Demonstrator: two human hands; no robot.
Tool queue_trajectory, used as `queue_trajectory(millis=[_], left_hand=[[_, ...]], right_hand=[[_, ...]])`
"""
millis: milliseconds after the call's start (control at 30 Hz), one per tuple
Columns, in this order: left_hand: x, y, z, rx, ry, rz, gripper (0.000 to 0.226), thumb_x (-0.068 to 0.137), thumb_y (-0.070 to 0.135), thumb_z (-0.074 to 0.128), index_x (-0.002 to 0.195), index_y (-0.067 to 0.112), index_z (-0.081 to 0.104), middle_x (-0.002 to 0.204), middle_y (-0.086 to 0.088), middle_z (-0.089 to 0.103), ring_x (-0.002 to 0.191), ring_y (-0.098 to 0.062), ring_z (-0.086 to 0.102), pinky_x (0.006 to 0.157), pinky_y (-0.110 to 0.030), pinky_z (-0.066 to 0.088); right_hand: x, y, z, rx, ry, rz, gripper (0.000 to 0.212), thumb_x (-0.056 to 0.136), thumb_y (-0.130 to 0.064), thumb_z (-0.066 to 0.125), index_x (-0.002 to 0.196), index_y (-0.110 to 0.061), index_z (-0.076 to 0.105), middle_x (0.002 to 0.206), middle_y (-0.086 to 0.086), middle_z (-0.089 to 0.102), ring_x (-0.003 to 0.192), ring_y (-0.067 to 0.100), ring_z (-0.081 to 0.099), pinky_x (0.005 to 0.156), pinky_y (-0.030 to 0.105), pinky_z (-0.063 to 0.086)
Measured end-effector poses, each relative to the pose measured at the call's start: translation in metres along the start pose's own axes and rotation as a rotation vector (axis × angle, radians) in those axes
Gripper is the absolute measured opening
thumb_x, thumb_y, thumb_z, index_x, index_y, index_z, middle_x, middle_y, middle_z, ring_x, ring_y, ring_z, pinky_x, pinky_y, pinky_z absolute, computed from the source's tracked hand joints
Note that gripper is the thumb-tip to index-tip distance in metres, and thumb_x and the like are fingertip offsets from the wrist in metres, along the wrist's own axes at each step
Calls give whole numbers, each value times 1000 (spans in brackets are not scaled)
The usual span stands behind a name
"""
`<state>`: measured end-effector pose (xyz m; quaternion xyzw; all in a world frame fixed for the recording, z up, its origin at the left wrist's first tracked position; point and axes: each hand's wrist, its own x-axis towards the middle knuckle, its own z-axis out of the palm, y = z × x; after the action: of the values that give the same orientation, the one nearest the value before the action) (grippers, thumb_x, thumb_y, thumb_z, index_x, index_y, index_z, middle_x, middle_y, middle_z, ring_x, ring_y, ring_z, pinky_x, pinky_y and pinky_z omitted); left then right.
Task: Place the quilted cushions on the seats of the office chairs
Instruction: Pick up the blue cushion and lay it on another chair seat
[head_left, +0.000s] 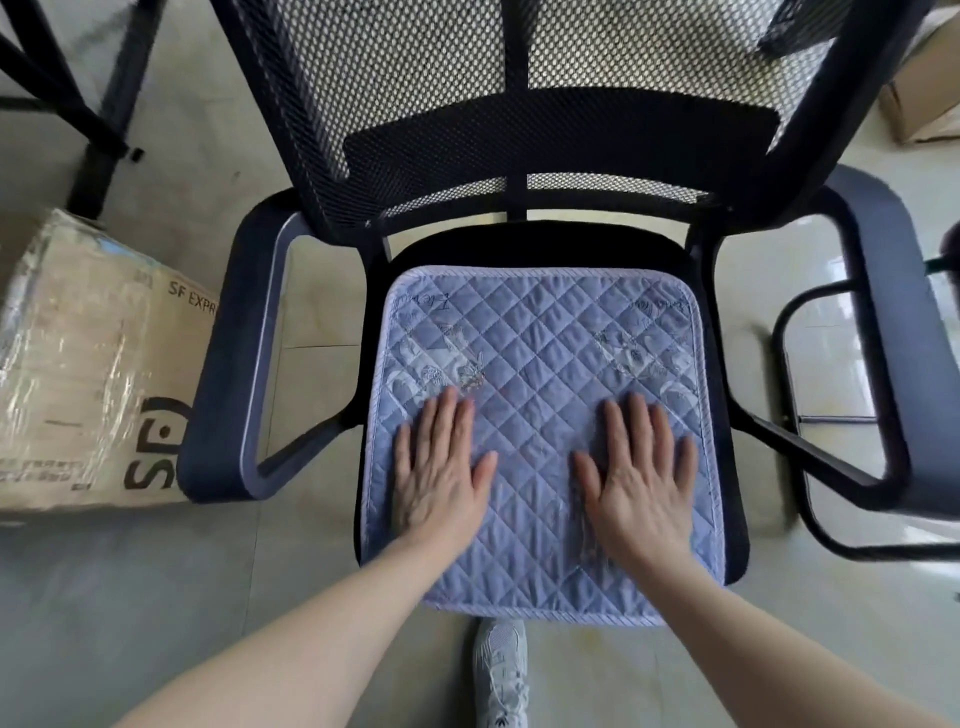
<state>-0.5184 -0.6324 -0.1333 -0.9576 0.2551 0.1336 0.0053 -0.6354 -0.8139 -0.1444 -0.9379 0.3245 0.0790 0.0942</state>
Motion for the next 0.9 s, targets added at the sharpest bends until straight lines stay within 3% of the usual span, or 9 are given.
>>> queue_trajectory(millis=[133, 267, 433, 567, 700, 900], left_hand=[[-12, -40, -3, 25, -11, -109, 71, 96, 58, 6, 156, 21, -3, 163, 3, -15, 150, -14, -12, 121, -44, 1], [-23, -41, -12, 18, -33, -123, 73, 94, 56, 0, 156, 17, -4, 161, 3, -21, 149, -14, -17, 121, -43, -2], [-45, 14, -17, -85, 17, -9, 68, 97, 48, 18, 155, 13, 20, 164, -3, 8, 150, -20, 5, 120, -48, 10], [-65, 43, -2, -98, -37, 30, 65, 96, 44, 27, 153, 14, 30, 162, -3, 19, 149, -20, 18, 115, -50, 17], [-74, 19, 14, -29, -33, 62, 67, 95, 52, 34, 154, 21, 29, 163, -1, 15, 149, -21, 18, 115, -54, 20], [-73, -21, 16, 41, -22, -3, 75, 92, 68, 22, 155, 29, 17, 165, -4, 6, 151, -23, 9, 117, -54, 15]], right_hand=[[-6, 48, -6, -19, 24, 121, 68, 98, -58, 21, 158, -25, 16, 166, -3, 9, 152, 23, 4, 119, 56, 6], [-12, 50, -11, 22, 23, 199, 65, 100, -53, 19, 157, -22, 19, 166, -3, 8, 152, 22, 2, 118, 57, 5], [-43, -11, -13, 88, 29, 70, 66, 99, -54, 26, 157, -22, 22, 166, 3, 11, 152, 24, 5, 120, 53, 1], [-72, -41, 4, 100, -62, -40, 67, 99, -54, 26, 158, -24, 17, 166, 2, 3, 152, 24, -2, 120, 54, 1], [-80, -20, 10, 62, -20, -51, 71, 95, -59, 32, 154, -19, 31, 163, 7, 21, 151, 28, 16, 119, 55, 12], [-78, 41, 8, -2, 24, 45, 77, 93, -66, 26, 157, -23, 22, 165, 4, 16, 152, 25, 10, 120, 54, 8]])
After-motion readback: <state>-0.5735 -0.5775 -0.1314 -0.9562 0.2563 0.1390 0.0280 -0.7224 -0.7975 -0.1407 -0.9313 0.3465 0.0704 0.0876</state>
